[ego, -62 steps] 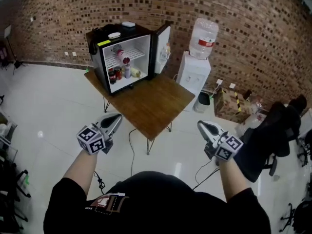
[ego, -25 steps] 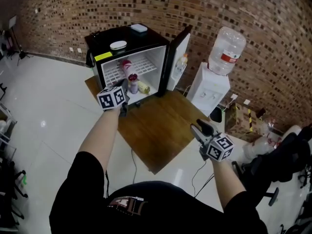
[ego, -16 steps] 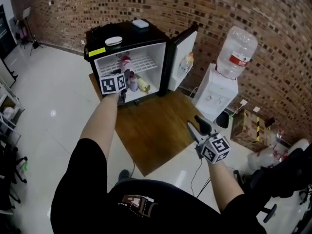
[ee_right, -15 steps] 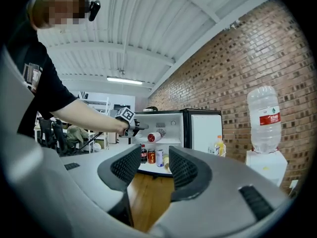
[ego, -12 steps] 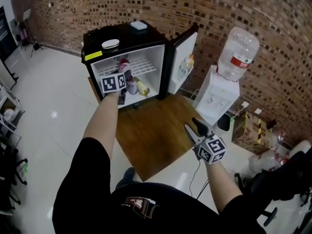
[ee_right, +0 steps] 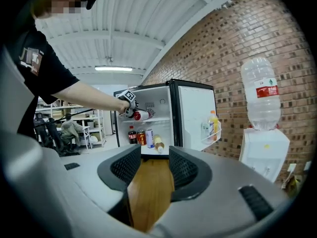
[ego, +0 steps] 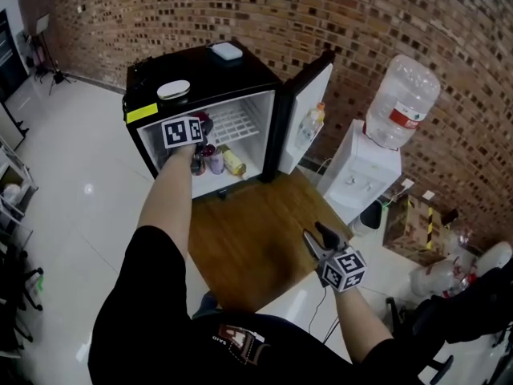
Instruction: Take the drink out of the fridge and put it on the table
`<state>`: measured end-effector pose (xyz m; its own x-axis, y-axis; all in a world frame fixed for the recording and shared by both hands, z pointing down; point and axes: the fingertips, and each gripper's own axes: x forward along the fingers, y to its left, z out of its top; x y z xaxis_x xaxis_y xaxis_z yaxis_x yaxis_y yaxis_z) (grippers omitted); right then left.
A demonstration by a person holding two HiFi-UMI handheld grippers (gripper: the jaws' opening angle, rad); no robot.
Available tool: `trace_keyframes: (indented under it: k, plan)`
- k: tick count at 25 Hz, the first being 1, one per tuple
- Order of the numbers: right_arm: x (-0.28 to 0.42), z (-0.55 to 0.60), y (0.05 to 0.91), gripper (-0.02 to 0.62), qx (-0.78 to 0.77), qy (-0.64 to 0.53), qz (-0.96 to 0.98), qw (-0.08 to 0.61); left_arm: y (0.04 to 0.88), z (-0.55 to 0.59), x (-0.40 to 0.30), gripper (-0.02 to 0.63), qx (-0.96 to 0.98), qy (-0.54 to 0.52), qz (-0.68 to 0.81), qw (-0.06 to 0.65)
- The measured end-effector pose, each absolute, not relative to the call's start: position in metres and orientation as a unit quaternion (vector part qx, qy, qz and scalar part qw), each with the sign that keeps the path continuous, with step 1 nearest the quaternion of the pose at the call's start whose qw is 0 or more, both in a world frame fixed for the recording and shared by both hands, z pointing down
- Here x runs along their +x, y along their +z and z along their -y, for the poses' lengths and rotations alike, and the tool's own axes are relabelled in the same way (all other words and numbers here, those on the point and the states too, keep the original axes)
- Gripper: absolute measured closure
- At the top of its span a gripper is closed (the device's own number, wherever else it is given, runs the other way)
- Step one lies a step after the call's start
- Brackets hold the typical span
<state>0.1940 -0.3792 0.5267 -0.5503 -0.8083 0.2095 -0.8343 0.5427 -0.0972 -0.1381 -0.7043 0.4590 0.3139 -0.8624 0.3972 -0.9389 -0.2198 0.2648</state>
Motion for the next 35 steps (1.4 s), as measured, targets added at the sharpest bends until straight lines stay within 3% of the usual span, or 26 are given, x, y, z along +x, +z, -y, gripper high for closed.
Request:
trace_keyframes:
  k: [3, 8, 13, 16, 27, 35]
  plan:
    - [0.198, 0.377, 0.537, 0.390, 0.466, 0.110, 0.875, 0.072, 0.470, 0.714, -0.134, 0.231, 0.774, 0.075, 0.570, 0.265]
    - [0.208, 0.377, 0.554, 0.390, 0.468, 0.135, 0.870, 0.069, 0.478, 0.723, -0.119, 0.224, 0.772, 0.065, 0.559, 0.295]
    - [0.209, 0.378, 0.563, 0.390, 0.469, 0.147, 0.868, 0.066, 0.486, 0.728, -0.101, 0.227, 0.768, 0.081, 0.554, 0.311]
    - [0.204, 0.374, 0.566, 0.390, 0.466, 0.153, 0.869, 0.065, 0.492, 0.725, -0.088, 0.267, 0.766, 0.101, 0.546, 0.323]
    - [0.203, 0.362, 0.569, 0.390, 0.468, 0.160, 0.867, 0.062, 0.494, 0.690, -0.072, 0.270, 0.815, 0.177, 0.463, 0.302]
    - [0.199, 0.360, 0.573, 0.390, 0.464, 0.166, 0.868, 0.061, 0.518, 0.651, -0.066, 0.276, 0.807, 0.394, 0.406, 0.168]
